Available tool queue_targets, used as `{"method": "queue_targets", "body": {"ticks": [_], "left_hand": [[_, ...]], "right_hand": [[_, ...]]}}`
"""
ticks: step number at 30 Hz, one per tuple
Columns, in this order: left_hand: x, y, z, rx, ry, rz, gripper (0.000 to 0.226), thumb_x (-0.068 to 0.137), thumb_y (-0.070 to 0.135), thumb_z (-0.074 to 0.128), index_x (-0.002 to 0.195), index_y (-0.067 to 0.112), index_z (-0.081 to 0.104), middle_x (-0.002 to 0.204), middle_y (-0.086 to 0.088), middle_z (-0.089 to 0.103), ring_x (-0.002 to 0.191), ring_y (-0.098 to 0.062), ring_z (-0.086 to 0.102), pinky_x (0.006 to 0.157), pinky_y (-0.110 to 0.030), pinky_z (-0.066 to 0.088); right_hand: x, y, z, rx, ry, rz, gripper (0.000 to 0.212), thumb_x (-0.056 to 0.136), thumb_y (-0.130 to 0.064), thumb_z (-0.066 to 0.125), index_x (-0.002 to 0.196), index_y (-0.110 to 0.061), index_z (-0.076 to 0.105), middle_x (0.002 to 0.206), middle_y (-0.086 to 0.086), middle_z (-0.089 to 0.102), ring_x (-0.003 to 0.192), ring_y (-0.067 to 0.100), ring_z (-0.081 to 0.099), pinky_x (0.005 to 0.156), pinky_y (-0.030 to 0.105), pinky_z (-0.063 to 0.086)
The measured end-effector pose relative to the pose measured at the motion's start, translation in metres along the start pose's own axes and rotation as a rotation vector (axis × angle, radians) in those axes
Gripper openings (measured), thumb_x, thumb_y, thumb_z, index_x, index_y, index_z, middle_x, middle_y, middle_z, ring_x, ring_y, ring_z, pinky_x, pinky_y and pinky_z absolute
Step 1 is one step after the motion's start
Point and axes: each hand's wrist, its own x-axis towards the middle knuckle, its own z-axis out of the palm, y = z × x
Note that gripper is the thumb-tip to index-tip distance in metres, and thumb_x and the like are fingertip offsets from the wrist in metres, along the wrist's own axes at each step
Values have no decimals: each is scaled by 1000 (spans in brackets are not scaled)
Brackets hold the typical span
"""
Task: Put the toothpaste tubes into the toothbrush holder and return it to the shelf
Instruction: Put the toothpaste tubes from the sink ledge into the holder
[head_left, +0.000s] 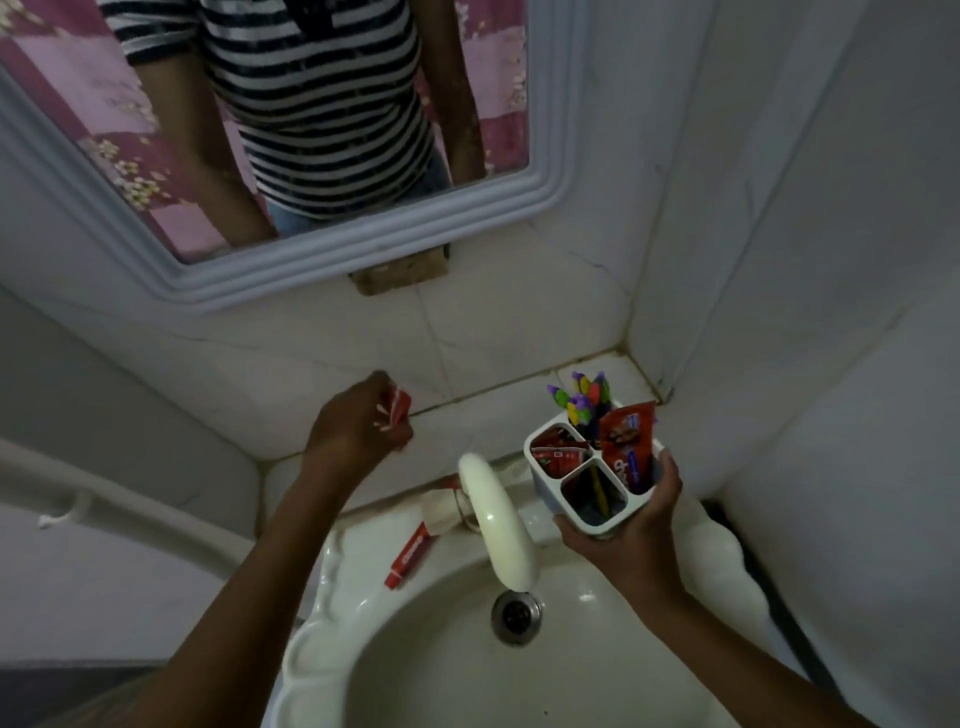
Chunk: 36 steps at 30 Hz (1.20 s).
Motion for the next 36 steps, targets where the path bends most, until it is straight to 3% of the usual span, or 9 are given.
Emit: {"method": "queue_targets", "body": {"ticks": [3,6,11,15,22,24,29,32,36], "left_hand": [[-20,66,-19,-406,99,179,29,72,26,79,85,35,55,89,23,70,74,2,72,59,-11,56],[-35,118,-18,-560,-81,254,30,72,20,81,85,33,57,89,12,72,73,-3,75,61,-17,59],[-41,157,22,-70,-267,394,33,66,33,83,85,25,58,92,2,72,81,-15,70,72,-39,59],[-37,160,52,221,-320,385,34,73,39,79,99,22,66,95,0,68,86,-16,59,62,-23,39],[-23,95,4,-58,-64,169,17,76,43,76,88,31,73,83,16,73,68,0,65,64,-24,51],[-24,51,-3,58,-23,53,13,81,31,75,92,29,70,88,11,71,71,-4,62,64,-24,50],[-57,-31,39,345,-432,-227,30,75,31,79,102,24,66,110,2,67,98,-13,63,89,-28,54],[-72,-40,69,258,-393,-245,30,73,34,79,97,22,65,97,2,72,80,-12,71,77,-31,61],[-73,-41,83,278,-265,-146,19,80,34,69,91,19,65,90,-2,73,75,-18,72,70,-35,61]], "right_hand": [[-1,3,1,11,-1,19,138,50,-43,98,155,-47,8,149,-39,29,131,-14,51,98,4,48],[-1,1,1,-16,21,25,140,50,-43,100,156,-45,8,149,-23,38,131,-12,52,98,4,48],[1,-3,2,-88,49,11,137,50,-54,95,154,-48,6,151,4,42,130,12,57,102,10,48],[1,-5,1,-112,35,-12,132,53,-54,93,156,-35,13,151,8,41,132,25,58,104,29,54],[0,-2,-1,-66,24,34,137,50,-40,98,158,-15,17,149,19,44,132,34,59,103,53,58],[0,-3,1,-64,37,-3,135,49,-35,100,156,-24,18,148,20,45,131,34,60,103,51,59],[0,4,6,-51,58,-60,138,47,-21,105,153,-32,18,150,17,41,129,29,60,103,36,59],[-1,8,6,-17,58,-82,138,46,-19,105,153,-36,19,149,7,39,126,11,58,100,8,50],[0,10,6,-24,58,-90,140,47,-15,105,154,-34,17,149,7,38,127,19,57,100,3,46]]}}
